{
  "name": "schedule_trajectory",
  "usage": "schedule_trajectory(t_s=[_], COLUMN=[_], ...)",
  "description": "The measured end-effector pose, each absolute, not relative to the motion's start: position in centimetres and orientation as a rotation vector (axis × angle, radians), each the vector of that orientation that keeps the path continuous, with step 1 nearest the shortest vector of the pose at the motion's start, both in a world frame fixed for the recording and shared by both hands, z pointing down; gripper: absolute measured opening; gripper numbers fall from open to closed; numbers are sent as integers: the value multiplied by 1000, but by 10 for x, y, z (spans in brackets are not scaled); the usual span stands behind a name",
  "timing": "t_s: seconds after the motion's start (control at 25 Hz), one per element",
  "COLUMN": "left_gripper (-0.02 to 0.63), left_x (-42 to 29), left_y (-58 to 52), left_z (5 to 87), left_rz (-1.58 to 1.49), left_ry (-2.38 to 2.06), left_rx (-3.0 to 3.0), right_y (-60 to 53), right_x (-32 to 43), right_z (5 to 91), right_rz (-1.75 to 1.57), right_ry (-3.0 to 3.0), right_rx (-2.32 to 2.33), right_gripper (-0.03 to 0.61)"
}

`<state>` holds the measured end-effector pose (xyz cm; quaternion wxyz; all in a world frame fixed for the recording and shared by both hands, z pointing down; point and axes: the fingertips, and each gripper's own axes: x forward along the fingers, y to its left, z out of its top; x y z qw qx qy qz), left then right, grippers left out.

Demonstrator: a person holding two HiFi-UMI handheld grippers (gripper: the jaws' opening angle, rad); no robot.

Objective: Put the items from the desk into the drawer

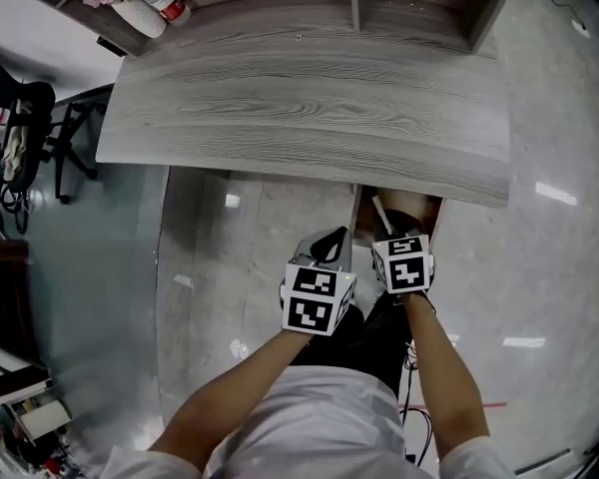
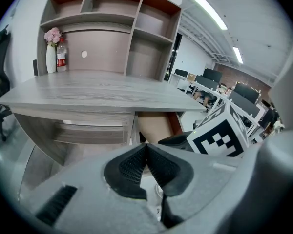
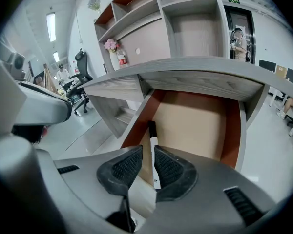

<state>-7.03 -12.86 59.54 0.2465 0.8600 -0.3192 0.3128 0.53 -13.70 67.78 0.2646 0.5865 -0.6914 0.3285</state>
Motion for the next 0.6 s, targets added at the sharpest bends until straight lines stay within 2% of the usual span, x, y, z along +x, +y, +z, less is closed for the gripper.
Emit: schedule_trajectory(t_s=[0.6], left_gripper=[2], left_x=[-56], left_y=[-113], left_z=[562], left_rz=[786], left_ry=[-877], left_rx=[2354], right_y=[-105], right_x=[2], right_z=[608], right_rz=[884], right_ry=[-1929], right_rx=[1584], right_gripper=[43])
